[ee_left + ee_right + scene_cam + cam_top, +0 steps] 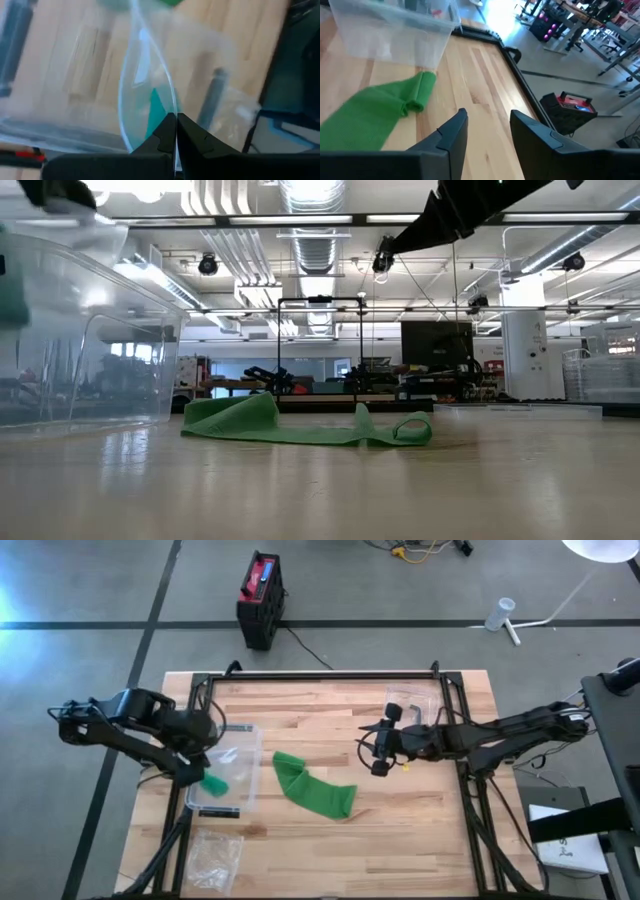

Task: Roll bandage
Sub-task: Put the top zip bag with the rolled light green bandage into the transparent bin, then roll the dark green bandage

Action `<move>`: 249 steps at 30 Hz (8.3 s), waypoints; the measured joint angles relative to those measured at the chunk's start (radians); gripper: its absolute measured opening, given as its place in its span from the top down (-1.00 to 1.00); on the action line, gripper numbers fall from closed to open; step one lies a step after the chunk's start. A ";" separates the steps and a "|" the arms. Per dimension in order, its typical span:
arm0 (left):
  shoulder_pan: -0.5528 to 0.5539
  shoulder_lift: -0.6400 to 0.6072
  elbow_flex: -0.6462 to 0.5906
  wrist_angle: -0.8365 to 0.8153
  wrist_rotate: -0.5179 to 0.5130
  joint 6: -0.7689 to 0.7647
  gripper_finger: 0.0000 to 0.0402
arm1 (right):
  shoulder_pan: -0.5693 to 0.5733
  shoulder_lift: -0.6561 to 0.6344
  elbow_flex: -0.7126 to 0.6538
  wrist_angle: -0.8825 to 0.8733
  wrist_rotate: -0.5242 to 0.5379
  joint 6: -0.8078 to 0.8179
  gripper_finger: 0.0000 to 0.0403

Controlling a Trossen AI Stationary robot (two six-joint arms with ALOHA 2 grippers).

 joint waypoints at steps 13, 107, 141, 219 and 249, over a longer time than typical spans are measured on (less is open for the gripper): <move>0.024 0.115 -0.152 0.073 -0.477 0.259 1.00 | -0.005 0.123 0.000 0.158 0.002 -0.085 0.41; 0.205 0.290 -0.435 1.818 -0.485 0.604 0.04 | 0.021 0.410 0.151 0.214 -0.200 0.090 0.01; -0.539 0.185 -0.594 1.989 -0.159 0.396 0.41 | 0.222 0.412 0.266 0.026 -0.052 0.671 0.01; -0.065 0.074 -0.579 2.102 -0.747 0.954 0.42 | 0.033 -0.105 -0.025 0.077 -0.078 0.102 0.01; 0.026 -0.218 -0.768 1.836 -0.756 0.729 0.42 | -0.151 0.904 0.334 0.601 -0.233 0.315 0.01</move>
